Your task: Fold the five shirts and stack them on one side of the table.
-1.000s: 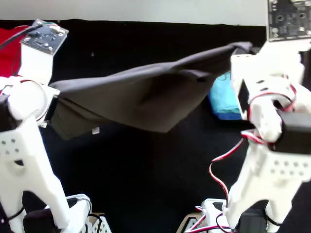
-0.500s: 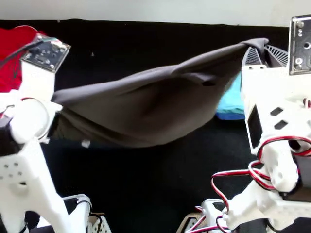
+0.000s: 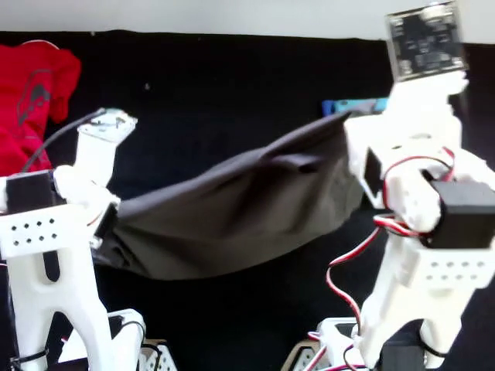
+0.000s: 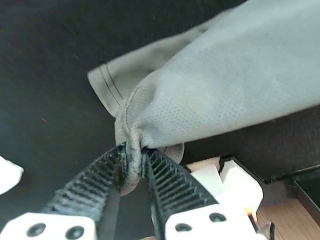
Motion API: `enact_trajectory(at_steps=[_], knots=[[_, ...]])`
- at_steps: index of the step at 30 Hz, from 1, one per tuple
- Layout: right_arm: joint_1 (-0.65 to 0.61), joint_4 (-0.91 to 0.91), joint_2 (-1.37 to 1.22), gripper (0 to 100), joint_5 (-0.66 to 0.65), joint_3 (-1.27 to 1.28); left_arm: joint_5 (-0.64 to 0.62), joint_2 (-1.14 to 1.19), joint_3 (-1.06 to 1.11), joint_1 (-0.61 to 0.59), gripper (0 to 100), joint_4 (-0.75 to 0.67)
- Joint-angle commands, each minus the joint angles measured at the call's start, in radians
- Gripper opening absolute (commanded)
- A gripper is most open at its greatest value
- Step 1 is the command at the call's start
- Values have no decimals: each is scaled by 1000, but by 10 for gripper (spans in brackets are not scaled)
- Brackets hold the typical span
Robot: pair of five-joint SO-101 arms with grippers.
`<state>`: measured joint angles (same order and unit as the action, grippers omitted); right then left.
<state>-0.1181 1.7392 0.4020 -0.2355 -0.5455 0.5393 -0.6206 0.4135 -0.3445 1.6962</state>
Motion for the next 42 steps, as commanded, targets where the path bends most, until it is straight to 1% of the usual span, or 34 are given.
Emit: enact_trajectory(at_steps=[1,4,8,11,12,14,17,19,21,24,27,31,34,35,37,40,42], knots=[[-50,-8,8,5,54,130,-2,-4,119,13,9,-66],[-82,-67,8,5,66,288,-2,-4,248,24,9,-149],[-94,-173,10,5,61,464,0,-4,346,16,9,-262],[-93,-245,8,5,60,555,11,-4,360,-33,9,-370],[-93,-263,8,5,60,579,40,-4,360,-54,9,-411],[-117,-311,-1,5,60,622,92,-4,361,-85,9,-480],[-162,-426,-8,5,61,682,95,-4,361,-101,9,-543],[-189,-483,-48,5,64,699,94,-2,363,-102,9,-580],[-206,-501,-124,5,64,677,94,-1,367,-102,9,-621],[-208,-483,-251,5,64,584,94,59,360,-124,9,-669],[-209,-429,-354,5,66,460,95,188,352,-176,9,-753],[-220,-371,-446,5,66,326,94,352,260,-223,12,-764],[-231,-352,-489,5,66,278,94,446,170,-254,16,-763],[-236,-346,-501,5,66,269,94,473,139,-265,31,-763],[-249,-341,-515,5,64,262,92,522,79,-285,95,-756],[-268,-341,-522,5,64,268,92,590,-16,-297,189,-694],[-280,-341,-522,5,64,269,91,630,-68,-298,190,-671]])
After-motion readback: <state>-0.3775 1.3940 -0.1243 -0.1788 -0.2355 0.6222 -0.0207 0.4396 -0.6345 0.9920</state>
